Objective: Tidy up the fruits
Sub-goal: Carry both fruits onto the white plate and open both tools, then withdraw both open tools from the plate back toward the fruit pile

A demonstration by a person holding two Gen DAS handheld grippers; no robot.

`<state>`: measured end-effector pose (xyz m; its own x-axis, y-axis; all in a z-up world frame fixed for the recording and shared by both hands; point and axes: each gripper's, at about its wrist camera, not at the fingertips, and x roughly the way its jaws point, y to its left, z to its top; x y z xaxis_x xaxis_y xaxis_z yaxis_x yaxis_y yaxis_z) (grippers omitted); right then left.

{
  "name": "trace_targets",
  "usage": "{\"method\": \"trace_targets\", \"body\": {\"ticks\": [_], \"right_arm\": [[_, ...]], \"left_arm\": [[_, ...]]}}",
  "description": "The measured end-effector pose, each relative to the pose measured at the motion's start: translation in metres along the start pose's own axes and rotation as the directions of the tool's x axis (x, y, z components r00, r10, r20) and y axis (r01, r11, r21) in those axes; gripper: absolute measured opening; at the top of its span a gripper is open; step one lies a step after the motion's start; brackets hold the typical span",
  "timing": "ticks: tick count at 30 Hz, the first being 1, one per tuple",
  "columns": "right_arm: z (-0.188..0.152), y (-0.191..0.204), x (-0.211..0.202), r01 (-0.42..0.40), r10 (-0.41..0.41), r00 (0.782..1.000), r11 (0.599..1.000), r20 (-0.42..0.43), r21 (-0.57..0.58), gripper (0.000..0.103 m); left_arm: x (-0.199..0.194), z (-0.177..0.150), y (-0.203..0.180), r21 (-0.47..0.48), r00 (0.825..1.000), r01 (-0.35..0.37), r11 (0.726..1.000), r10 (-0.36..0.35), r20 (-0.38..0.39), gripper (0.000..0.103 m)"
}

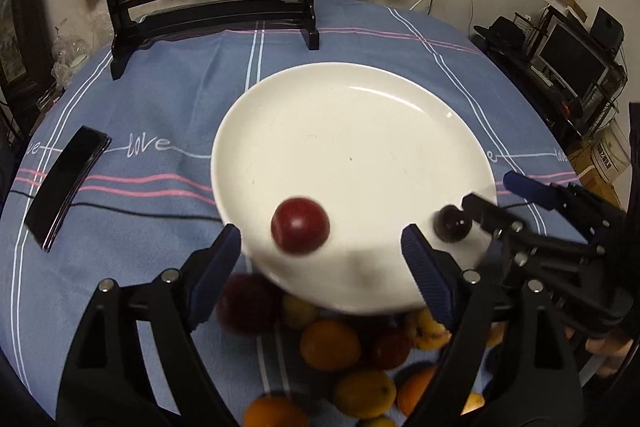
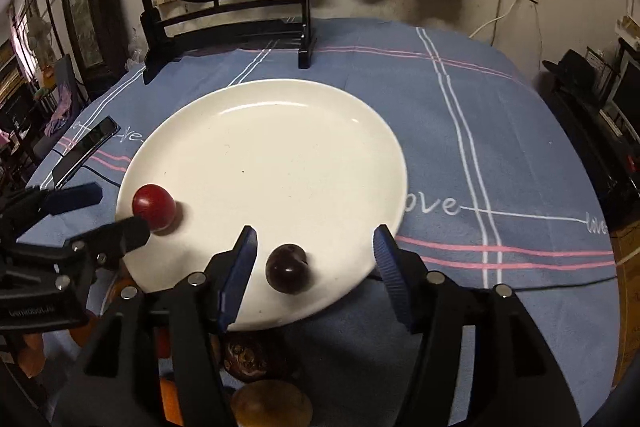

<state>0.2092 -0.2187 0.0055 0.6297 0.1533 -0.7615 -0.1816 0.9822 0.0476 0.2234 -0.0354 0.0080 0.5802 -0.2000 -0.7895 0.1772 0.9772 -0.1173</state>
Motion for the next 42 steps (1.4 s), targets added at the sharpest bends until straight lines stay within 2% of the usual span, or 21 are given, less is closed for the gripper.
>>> {"method": "trace_targets", "body": {"ticks": [3,8,15,19,23,25,27,32,38,42], "right_arm": [[-0.010,-0.004,-0.019,-0.038,0.037,0.999,0.999,0.017,0.028,0.061],[-0.050,-0.007,-0.056,-0.039,0.037,0.998,0.999,0.050,0.036,0.063],[-0.115,-0.006,-0.096,-0.057,0.053,0.995,0.997,0.086,0.053,0.064],[-0.143,-0.012,-0.110,-0.081,0.069,0.992,0.990,0.103,0.117,0.064],[-0.162,-0.010,-0.118,-0.075,0.064,0.994,0.989,0.089,0.130,0.067],[-0.170,-0.006,-0.123,-0.077,0.066,0.994,0.989,0.092,0.124,0.076],[-0.175,-0.003,-0.128,-0.078,0.067,0.993,0.990,0.100,0.115,0.084],[-0.181,0.009,-0.138,-0.067,0.057,0.990,0.995,0.130,0.073,0.091],[-0.189,0.015,-0.133,-0.066,0.060,0.993,0.997,0.105,0.050,0.091],[-0.191,0.015,-0.126,-0.058,0.053,0.995,0.997,0.085,0.053,0.091]], "left_arm": [[-0.014,-0.012,0.000,0.002,1.000,0.002,1.000,-0.002,0.009,0.085],[-0.045,-0.041,0.001,0.005,0.999,-0.016,1.000,0.015,0.049,0.085],[-0.075,-0.095,-0.003,0.034,0.998,0.049,0.998,-0.050,0.033,0.087],[-0.090,-0.122,-0.001,0.032,0.998,0.031,0.999,-0.032,0.047,0.089],[-0.101,-0.146,-0.003,0.056,0.998,-0.008,0.998,0.004,0.057,0.090],[-0.103,-0.158,-0.007,0.082,0.998,-0.030,0.996,0.027,0.049,0.090],[-0.102,-0.169,-0.009,0.092,1.000,-0.019,0.996,0.017,0.026,0.090],[-0.100,-0.185,-0.016,0.108,0.998,-0.054,0.993,0.053,0.018,0.090],[-0.094,-0.196,-0.019,0.120,0.999,-0.042,0.992,0.043,-0.008,0.090],[-0.092,-0.199,-0.023,0.145,1.000,-0.011,0.989,0.010,0.006,0.089]]}}
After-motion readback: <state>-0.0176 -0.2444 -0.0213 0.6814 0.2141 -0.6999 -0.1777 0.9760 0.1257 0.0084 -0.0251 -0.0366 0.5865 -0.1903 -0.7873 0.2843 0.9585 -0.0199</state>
